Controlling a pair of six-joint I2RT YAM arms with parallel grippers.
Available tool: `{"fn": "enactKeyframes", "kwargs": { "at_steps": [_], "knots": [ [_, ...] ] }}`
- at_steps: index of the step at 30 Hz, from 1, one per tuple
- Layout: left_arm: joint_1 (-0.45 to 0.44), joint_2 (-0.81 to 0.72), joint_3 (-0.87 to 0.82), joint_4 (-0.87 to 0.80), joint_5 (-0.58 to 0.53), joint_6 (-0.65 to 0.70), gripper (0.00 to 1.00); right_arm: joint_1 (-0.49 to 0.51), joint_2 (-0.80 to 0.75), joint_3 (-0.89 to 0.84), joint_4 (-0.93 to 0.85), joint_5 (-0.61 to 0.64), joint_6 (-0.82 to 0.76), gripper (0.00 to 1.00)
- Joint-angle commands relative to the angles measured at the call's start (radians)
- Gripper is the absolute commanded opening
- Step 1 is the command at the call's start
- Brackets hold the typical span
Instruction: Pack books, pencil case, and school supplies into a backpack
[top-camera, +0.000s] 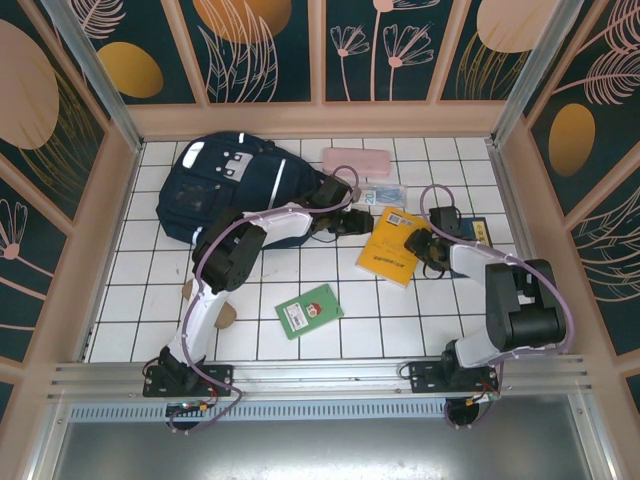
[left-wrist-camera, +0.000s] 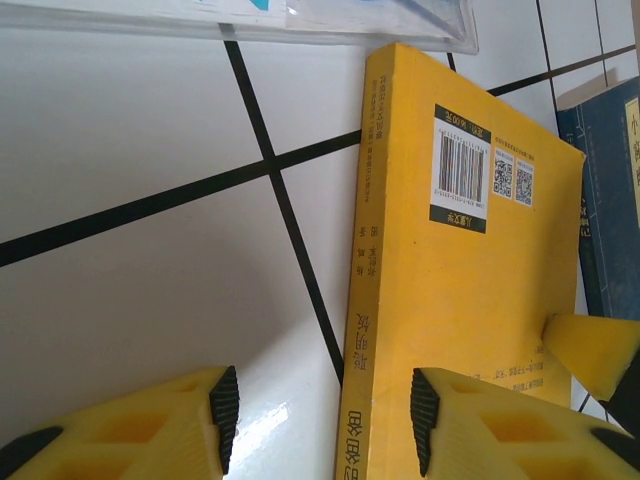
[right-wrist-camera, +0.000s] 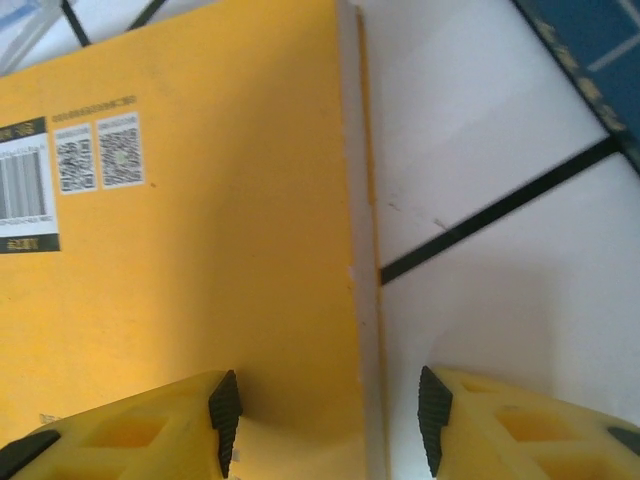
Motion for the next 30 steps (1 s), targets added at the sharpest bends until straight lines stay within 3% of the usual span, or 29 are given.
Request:
{"fn": "enactKeyframes", "kwargs": {
  "at_steps": [1,9,14,20,25,30],
  "knots": [
    [-0.012,0.015,-0.033,-0.028,0.030,0.001,0.50,0.061,0.064,0.032,0.099,-0.114,-0.011,0.52],
    [-0.013,-0.003,-0.055,-0.008,0.032,-0.015,0.49,0.137,0.106,0.104,0.114,-0.133,0.004,0.51],
    [-0.011,-0.015,-0.071,0.045,0.099,-0.071,0.44,0.143,0.145,0.124,0.127,-0.148,0.023,0.50],
    [-0.001,-0.097,-0.188,0.323,0.268,-0.253,0.42,0.144,0.145,0.110,0.122,-0.130,0.028,0.51],
    [0.023,-0.132,-0.323,0.699,0.376,-0.503,0.43,0.140,0.128,0.091,0.125,-0.124,0.036,0.51],
    [0.025,-0.129,-0.318,0.633,0.373,-0.459,0.45,0.138,0.118,0.086,0.123,-0.119,0.040,0.51]
  ]
}}
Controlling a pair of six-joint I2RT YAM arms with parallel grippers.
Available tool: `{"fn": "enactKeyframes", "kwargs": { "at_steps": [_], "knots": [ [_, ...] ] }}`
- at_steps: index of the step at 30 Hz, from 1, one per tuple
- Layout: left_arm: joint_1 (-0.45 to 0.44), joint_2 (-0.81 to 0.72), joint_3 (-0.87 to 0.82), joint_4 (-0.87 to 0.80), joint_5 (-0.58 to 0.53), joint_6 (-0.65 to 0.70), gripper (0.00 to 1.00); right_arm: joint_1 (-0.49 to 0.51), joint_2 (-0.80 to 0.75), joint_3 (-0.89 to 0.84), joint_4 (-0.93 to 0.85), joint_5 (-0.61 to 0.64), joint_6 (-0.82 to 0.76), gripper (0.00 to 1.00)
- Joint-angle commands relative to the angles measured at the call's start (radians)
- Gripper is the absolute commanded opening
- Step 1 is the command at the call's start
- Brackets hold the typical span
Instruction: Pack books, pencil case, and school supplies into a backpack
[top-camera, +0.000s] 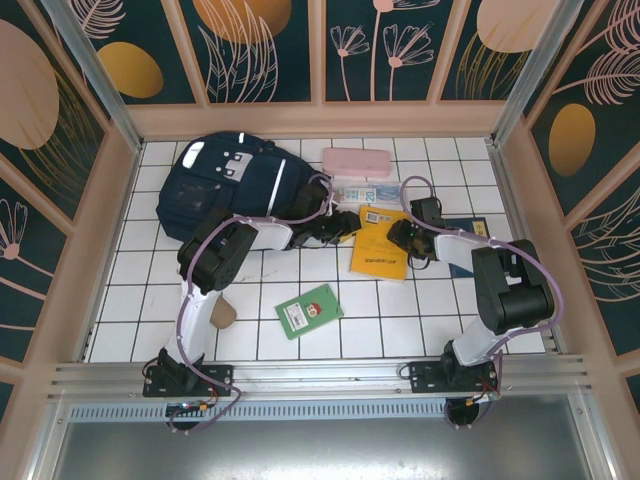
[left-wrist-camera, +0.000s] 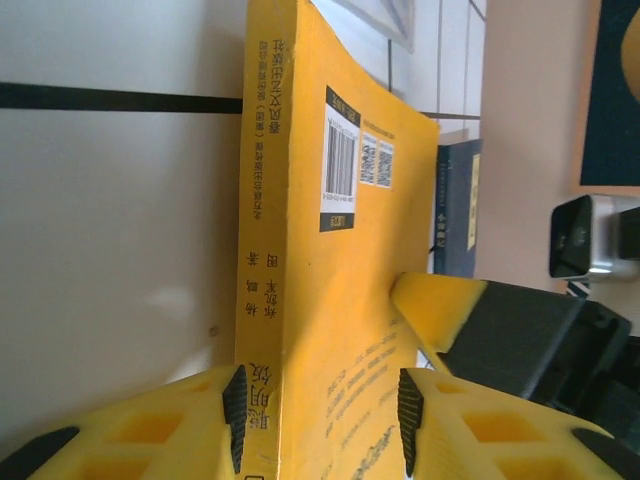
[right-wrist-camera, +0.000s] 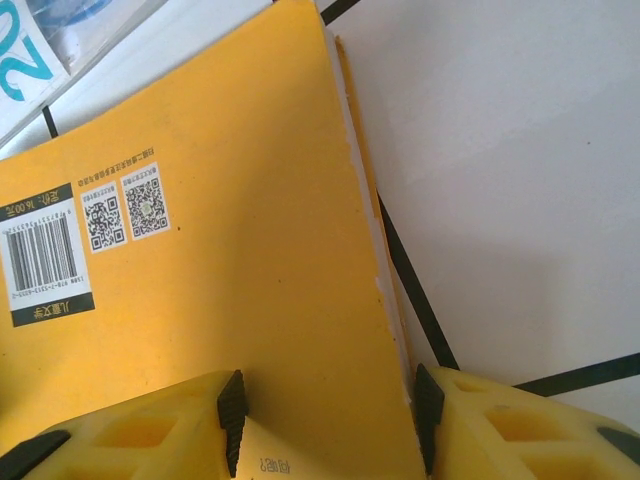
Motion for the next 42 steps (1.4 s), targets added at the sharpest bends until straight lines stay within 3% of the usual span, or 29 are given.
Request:
{"fn": "enactKeyframes", "kwargs": {
  "at_steps": [1,4,12,19,25,31,35,38,42],
  "knots": [
    [-0.039,-0.036,-0.007,0.203,0.171,-0.091,0.45,0.037,0.006,-0.009,0.064,-0.096,0.028,0.51],
    [-0.040,-0.020,-0.028,0.289,0.185,-0.152,0.44,0.037,0.002,-0.010,0.063,-0.097,0.030,0.51],
    [-0.041,-0.016,0.010,0.140,0.172,-0.055,0.44,0.032,-0.009,-0.010,0.062,-0.100,0.034,0.51],
    [-0.046,0.001,-0.023,0.370,0.228,-0.190,0.44,0.029,-0.013,-0.014,0.067,-0.106,0.042,0.51],
    [-0.053,-0.003,0.004,0.220,0.181,-0.085,0.45,0.030,-0.012,-0.013,0.069,-0.109,0.046,0.51],
    [-0.054,-0.049,0.018,-0.102,-0.013,0.164,0.44,0.029,-0.024,-0.021,0.064,-0.103,0.046,0.52],
    [-0.066,-0.049,0.029,-0.164,-0.059,0.248,0.44,0.028,-0.022,-0.024,0.067,-0.105,0.048,0.52],
    [-0.079,-0.048,0.084,-0.322,-0.178,0.340,0.45,0.028,-0.024,-0.024,0.064,-0.104,0.048,0.52],
    [-0.079,-0.105,0.057,-0.339,-0.238,0.356,0.47,0.027,-0.033,-0.030,0.055,-0.096,0.044,0.52]
  ]
}}
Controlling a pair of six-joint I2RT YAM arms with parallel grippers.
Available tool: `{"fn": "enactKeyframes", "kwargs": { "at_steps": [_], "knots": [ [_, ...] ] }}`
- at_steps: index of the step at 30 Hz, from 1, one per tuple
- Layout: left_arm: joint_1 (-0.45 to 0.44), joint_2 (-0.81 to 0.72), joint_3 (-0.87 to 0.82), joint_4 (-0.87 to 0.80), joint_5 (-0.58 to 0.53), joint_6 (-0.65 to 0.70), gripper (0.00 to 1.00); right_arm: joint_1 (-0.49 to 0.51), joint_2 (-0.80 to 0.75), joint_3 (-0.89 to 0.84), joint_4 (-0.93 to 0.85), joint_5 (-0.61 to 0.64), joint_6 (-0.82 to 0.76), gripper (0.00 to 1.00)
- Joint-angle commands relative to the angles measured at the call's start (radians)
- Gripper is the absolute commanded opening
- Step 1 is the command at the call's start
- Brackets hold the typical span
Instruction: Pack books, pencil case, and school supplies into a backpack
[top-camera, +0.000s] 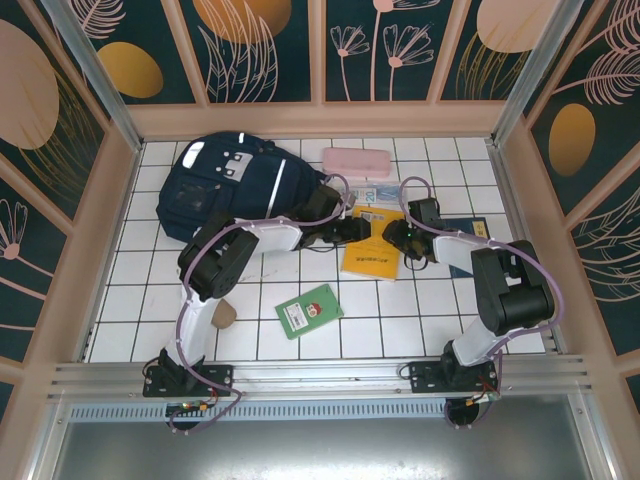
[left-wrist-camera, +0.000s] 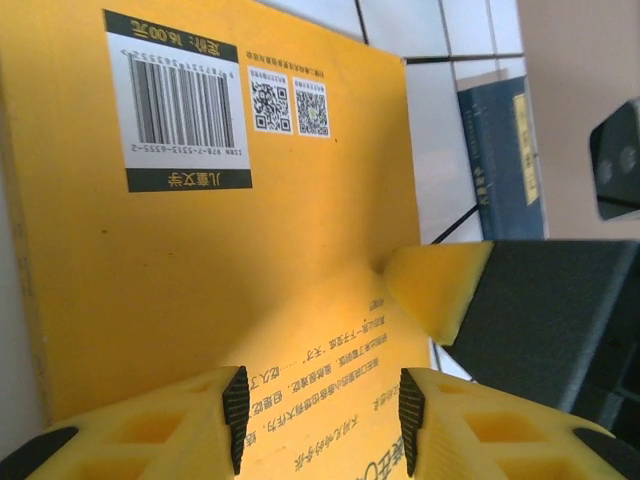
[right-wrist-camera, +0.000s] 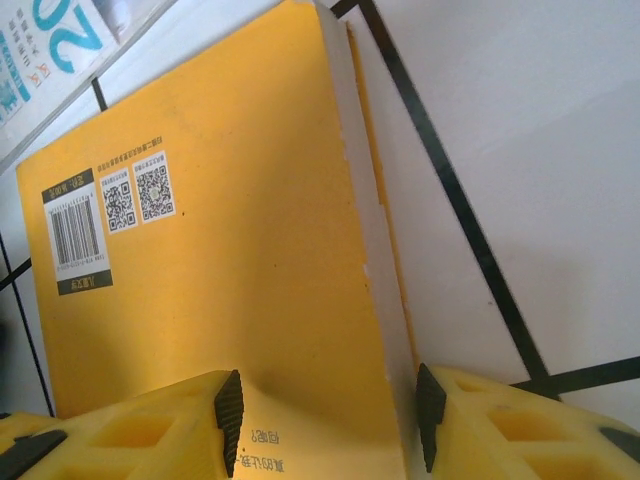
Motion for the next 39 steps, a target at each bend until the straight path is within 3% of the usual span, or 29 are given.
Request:
{"fn": "enactKeyframes", "kwargs": {
  "at_steps": [1,10,20,31,39],
  "knots": [
    [-0.002,-0.065,-0.002,-0.124,-0.079,0.077,0.47,0.014,-0.029,-0.018,0.019,-0.034,0.012,0.52],
    [0.001,-0.192,-0.061,-0.176,-0.139,0.078,0.52,0.018,-0.032,-0.023,-0.036,0.013,-0.021,0.50],
    [0.004,-0.096,-0.037,-0.312,-0.178,0.076,0.52,0.033,-0.021,-0.037,-0.036,0.017,-0.022,0.45],
    [0.000,-0.027,-0.009,-0.281,-0.085,0.075,0.51,0.054,-0.009,-0.035,-0.024,-0.006,-0.001,0.45],
    [-0.001,-0.042,-0.020,-0.152,0.075,0.013,0.49,0.108,0.003,-0.008,0.075,-0.151,0.088,0.44]
  ]
}}
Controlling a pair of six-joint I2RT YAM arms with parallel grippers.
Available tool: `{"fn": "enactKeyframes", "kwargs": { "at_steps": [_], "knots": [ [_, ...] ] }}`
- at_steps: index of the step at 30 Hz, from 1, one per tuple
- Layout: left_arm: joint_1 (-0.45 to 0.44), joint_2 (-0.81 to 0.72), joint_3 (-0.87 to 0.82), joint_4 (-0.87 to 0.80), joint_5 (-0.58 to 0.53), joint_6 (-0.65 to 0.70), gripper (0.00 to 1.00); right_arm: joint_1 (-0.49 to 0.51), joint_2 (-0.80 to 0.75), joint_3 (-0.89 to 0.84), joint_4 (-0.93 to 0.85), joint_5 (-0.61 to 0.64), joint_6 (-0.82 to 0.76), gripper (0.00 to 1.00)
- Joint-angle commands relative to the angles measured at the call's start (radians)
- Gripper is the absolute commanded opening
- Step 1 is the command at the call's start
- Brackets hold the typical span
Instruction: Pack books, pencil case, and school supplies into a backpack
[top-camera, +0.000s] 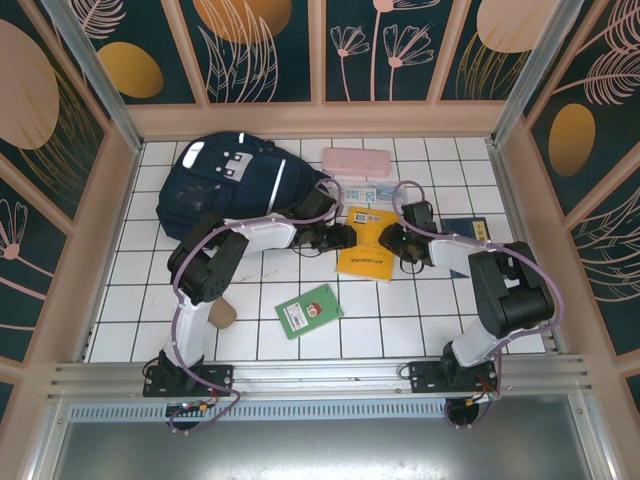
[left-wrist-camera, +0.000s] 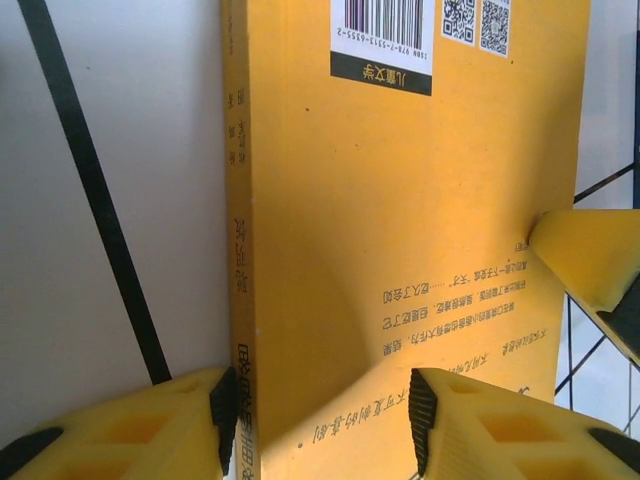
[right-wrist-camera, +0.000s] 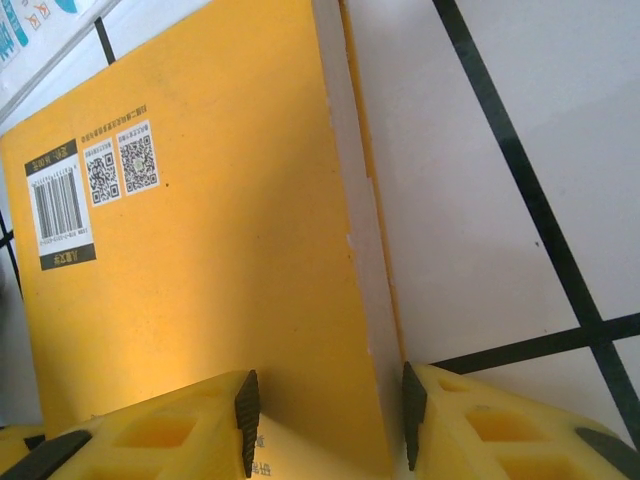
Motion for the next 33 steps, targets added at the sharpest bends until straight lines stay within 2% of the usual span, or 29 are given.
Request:
{"fn": "enactKeyframes", "kwargs": {
  "at_steps": [1,4,10,11,15,19,24,27,29,33],
  "knots": [
    [-0.019,0.014,-0.007,0.148,0.182,-0.060,0.49,0.058,0.015,0.012,0.084,-0.180,0.070,0.44],
    [-0.013,-0.025,-0.045,0.298,0.265,-0.141,0.47,0.060,0.018,0.026,0.092,-0.199,0.085,0.44],
    [0.020,-0.080,-0.189,0.735,0.384,-0.395,0.47,0.058,0.003,0.030,0.066,-0.181,0.070,0.44],
    [0.023,-0.080,-0.201,0.759,0.389,-0.412,0.47,0.056,0.001,0.027,0.065,-0.180,0.070,0.44],
    [0.026,-0.069,-0.188,0.656,0.374,-0.350,0.47,0.057,-0.007,0.017,0.067,-0.175,0.070,0.44],
    [0.031,-0.027,-0.240,0.880,0.430,-0.505,0.46,0.056,-0.011,0.017,0.064,-0.172,0.070,0.44],
    [0.031,-0.050,-0.201,0.642,0.360,-0.345,0.43,0.050,-0.022,0.015,0.048,-0.155,0.063,0.44],
    [0.033,-0.061,-0.171,0.497,0.315,-0.255,0.35,0.042,-0.031,0.012,0.035,-0.145,0.055,0.45],
    [0.033,-0.067,-0.165,0.455,0.300,-0.227,0.32,0.033,-0.042,0.008,0.026,-0.144,0.049,0.49],
    [0.038,-0.090,-0.170,0.459,0.303,-0.227,0.15,0.008,-0.086,0.000,0.011,-0.150,0.034,0.57]
  ]
}}
